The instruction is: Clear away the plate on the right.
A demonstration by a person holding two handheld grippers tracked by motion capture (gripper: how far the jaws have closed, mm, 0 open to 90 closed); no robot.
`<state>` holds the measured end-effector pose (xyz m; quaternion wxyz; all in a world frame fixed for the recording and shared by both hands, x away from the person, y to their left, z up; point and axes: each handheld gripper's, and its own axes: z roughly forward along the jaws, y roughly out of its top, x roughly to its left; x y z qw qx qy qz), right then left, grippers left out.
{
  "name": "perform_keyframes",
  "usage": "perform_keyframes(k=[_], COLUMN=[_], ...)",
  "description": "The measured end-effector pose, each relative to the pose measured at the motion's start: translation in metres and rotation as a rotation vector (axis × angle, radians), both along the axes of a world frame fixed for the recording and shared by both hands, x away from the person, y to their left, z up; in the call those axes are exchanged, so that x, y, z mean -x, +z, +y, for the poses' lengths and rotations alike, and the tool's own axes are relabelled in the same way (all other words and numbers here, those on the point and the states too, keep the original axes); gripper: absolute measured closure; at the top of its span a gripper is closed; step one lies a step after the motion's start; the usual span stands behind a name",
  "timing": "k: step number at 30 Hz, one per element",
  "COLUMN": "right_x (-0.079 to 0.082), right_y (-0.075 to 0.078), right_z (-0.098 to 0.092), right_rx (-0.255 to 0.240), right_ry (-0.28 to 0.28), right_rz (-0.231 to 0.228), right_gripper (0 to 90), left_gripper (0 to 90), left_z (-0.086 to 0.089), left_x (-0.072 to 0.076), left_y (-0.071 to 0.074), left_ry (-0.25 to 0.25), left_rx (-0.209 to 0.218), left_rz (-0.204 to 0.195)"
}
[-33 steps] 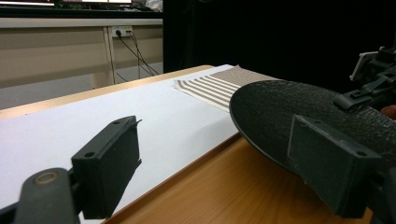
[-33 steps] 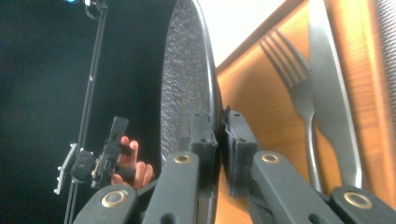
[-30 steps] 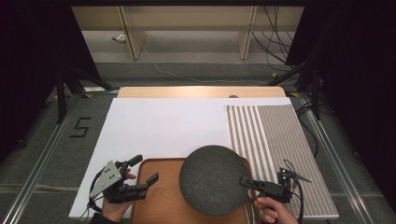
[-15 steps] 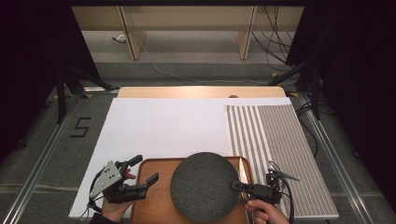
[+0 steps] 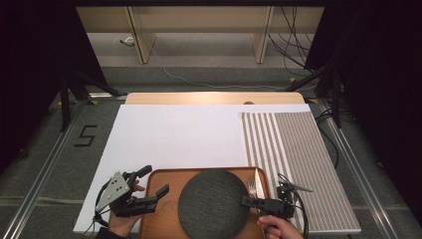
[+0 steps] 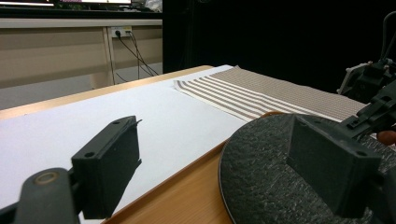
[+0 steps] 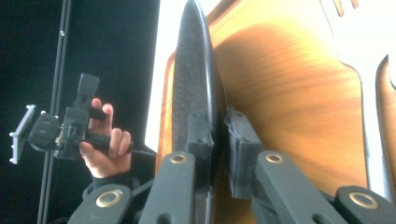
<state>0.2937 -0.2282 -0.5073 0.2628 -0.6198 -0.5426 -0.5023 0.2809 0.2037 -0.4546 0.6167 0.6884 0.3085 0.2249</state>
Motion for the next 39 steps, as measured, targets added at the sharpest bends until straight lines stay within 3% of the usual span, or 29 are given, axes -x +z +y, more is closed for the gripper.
perform_keyframes(k=[5,19,26,30,35,39], right_x=[-0.001,-0.003,-0.003,-0.003,-0.004,-0.004], right_y=[-0.001,-0.006,-0.003,0.001,0.003,0.006], right_z=[0.000,0.003,0.008,0.011,0.013,0.012], right_rx=[0.003,0.086,0.165,0.240,0.284,0.286], right_ry=[0.002,0.040,0.096,0.128,0.158,0.166], right_rz=[0.004,0.025,-0.010,-0.046,-0.066,-0.084], right_gripper=[82.6,84.9,76.8,71.5,64.1,59.0], left_gripper=[16.4,16.5,16.5,16.5,16.5,16.5], left_z=[0.000,0.000,0.000,0.000,0.000,0.000], left_x=[0.000,0.000,0.000,0.000,0.000,0.000], left_y=[0.000,0.000,0.000,0.000,0.000,0.000], left_ry=[0.000,0.002,0.000,0.001,0.000,-0.002], left_rx=[-0.001,-0.003,-0.003,-0.003,-0.002,-0.002], left_rz=[0.000,0.001,0.001,0.000,0.001,0.003])
